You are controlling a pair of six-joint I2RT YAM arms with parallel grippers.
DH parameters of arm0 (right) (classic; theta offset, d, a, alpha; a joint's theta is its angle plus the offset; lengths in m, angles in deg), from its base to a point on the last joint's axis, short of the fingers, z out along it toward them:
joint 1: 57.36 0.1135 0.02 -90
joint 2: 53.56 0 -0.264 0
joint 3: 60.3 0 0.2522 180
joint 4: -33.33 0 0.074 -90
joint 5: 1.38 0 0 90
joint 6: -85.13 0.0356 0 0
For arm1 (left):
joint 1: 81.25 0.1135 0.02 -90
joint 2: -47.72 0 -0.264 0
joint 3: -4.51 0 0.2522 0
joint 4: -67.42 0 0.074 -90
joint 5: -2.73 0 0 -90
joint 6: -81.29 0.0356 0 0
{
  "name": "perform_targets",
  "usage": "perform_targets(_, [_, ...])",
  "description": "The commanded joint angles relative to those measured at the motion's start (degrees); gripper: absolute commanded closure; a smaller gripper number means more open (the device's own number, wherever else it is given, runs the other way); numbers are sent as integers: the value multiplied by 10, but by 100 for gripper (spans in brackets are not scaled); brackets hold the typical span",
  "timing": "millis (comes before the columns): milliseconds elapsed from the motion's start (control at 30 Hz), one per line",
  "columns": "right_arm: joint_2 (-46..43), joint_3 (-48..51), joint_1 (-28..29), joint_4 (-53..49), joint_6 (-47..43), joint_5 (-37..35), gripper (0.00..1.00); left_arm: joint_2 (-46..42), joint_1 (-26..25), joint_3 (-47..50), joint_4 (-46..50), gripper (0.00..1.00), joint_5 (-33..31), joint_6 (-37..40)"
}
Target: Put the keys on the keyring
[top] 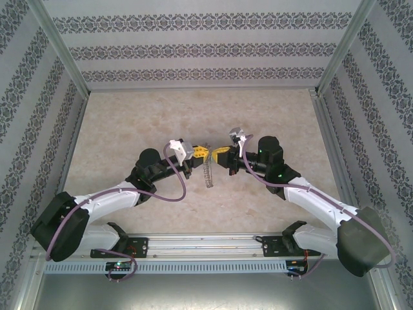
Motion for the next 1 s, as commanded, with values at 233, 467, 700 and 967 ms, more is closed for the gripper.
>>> perform_targets(233, [-6,17,-9,4,10,-6,100,34,-9,10,-180,100,8,-73])
perform_targets(467, [-12,20,-15,3,16,-1,94,43,-9,12,-203,100,9,-92])
perform_targets(700, [-41,39,-27,-4,20,-21,67,45,-9,12,-215,100,9,-98])
perform_targets(967, [-79,51,-40,-5,31,-24,64,54,-9,10,-220,100,14,-103])
